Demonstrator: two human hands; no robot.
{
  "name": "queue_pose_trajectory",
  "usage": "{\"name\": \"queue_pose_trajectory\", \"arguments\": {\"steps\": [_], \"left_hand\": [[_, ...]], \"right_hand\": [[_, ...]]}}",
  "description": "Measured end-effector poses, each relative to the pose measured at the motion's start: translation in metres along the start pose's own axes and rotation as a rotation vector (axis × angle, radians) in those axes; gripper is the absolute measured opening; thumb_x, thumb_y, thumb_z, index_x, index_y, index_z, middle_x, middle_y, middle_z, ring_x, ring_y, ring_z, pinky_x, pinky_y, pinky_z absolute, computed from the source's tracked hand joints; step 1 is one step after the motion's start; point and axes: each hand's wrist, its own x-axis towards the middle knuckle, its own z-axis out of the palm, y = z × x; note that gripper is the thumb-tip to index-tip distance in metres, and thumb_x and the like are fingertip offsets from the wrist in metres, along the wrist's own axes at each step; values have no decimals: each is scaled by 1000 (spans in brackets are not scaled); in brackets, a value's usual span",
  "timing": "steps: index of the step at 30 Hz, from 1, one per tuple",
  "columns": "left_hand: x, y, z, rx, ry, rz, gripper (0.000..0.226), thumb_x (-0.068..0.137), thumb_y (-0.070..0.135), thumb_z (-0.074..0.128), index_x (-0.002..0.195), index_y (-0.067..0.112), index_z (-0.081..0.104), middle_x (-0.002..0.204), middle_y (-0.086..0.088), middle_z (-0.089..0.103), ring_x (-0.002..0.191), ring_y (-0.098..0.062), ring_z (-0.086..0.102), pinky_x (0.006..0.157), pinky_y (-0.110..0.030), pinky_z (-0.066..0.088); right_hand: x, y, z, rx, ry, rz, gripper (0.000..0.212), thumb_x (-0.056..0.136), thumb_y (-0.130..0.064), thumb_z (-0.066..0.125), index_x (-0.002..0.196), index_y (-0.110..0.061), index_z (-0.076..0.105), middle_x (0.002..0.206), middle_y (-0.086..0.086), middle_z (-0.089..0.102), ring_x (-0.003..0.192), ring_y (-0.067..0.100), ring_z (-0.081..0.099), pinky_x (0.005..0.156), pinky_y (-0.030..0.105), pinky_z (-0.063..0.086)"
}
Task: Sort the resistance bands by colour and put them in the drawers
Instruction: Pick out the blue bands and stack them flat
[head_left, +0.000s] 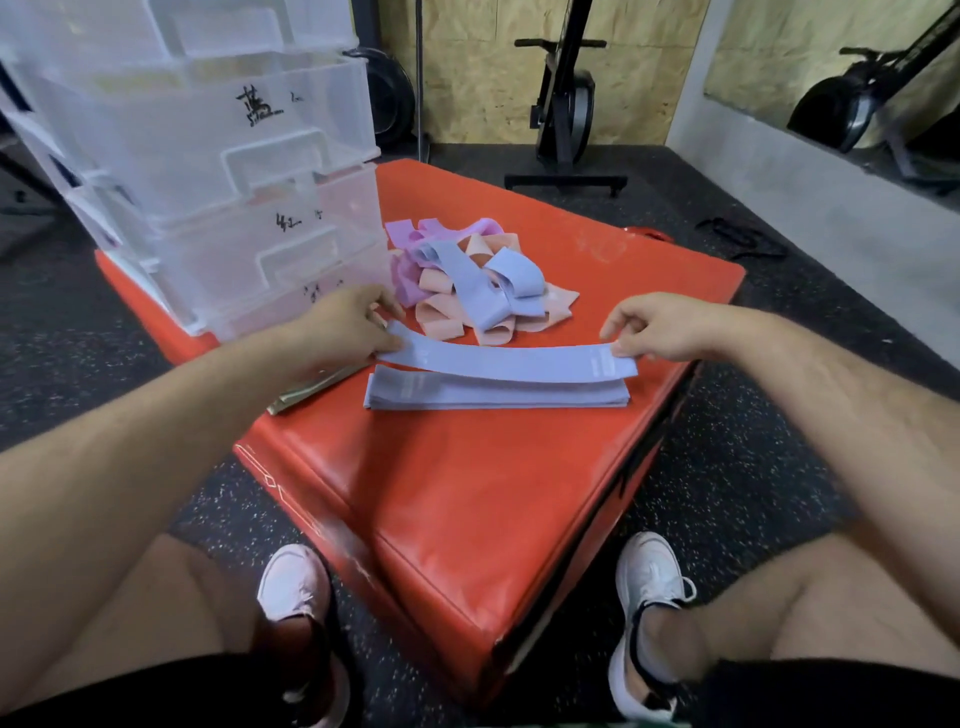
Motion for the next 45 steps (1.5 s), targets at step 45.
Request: {"name": "queue_pose_trajectory", "arguments": {"steps": [45], "left_hand": [[50, 16, 70, 354, -70, 444, 47, 80, 57, 58, 112, 24, 65, 107, -2, 62, 103, -23, 58, 90, -38, 48]], "right_hand": [[58, -58, 52, -303, 159, -363, 13, 95, -33, 57, 102, -37, 68, 110, -6, 61, 113, 18, 55, 98, 36, 44]]}}
